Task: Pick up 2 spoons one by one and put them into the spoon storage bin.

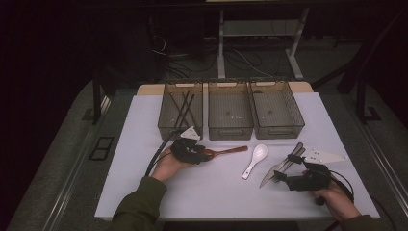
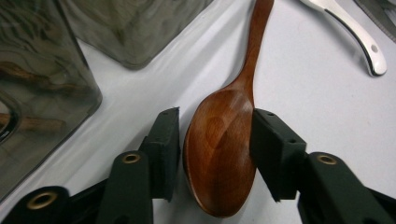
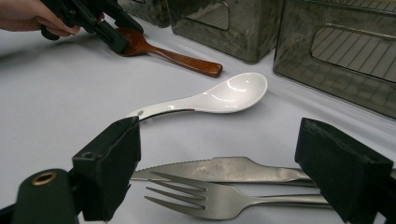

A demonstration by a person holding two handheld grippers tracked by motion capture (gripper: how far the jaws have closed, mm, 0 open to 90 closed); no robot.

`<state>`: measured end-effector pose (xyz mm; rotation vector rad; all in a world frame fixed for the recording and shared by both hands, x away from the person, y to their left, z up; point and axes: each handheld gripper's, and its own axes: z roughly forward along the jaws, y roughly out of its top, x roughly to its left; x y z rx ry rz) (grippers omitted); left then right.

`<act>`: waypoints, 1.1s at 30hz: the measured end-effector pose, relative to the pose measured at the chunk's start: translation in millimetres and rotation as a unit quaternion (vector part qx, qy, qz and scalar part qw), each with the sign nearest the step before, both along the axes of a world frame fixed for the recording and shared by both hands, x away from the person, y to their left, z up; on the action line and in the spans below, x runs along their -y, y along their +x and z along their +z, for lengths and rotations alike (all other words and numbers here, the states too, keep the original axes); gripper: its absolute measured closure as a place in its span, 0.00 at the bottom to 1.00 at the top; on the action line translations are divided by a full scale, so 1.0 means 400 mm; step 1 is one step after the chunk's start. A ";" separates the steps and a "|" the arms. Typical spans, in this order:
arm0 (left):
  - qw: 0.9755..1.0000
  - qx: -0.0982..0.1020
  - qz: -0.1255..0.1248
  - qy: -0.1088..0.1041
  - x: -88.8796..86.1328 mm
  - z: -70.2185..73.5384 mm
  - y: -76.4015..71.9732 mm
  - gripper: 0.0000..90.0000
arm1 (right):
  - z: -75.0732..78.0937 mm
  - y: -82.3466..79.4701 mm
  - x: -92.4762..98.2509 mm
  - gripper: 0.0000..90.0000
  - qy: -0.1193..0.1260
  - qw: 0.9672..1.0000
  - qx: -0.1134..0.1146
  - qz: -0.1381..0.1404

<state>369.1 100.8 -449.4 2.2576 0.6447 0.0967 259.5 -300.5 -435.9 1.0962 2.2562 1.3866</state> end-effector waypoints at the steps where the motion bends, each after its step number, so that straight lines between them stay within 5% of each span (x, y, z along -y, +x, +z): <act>1: 1.000 0.000 -0.003 0.000 0.000 0.000 -0.001 0.61 | 0.000 0.000 0.000 0.16 0.000 1.000 0.000 0.000; 11: 0.999 -0.010 -0.037 -0.002 0.001 0.003 -0.009 0.80 | 0.000 0.000 0.000 0.16 0.000 1.000 -0.001 0.000; 15: 0.999 0.003 -0.044 0.019 0.014 0.006 -0.021 0.86 | 0.000 0.000 0.000 0.16 0.000 1.000 -0.001 0.000; 33: 0.999 0.019 -0.038 0.020 0.016 0.026 -0.026 0.87 | -0.001 -0.001 -0.002 0.16 0.000 1.000 0.000 0.002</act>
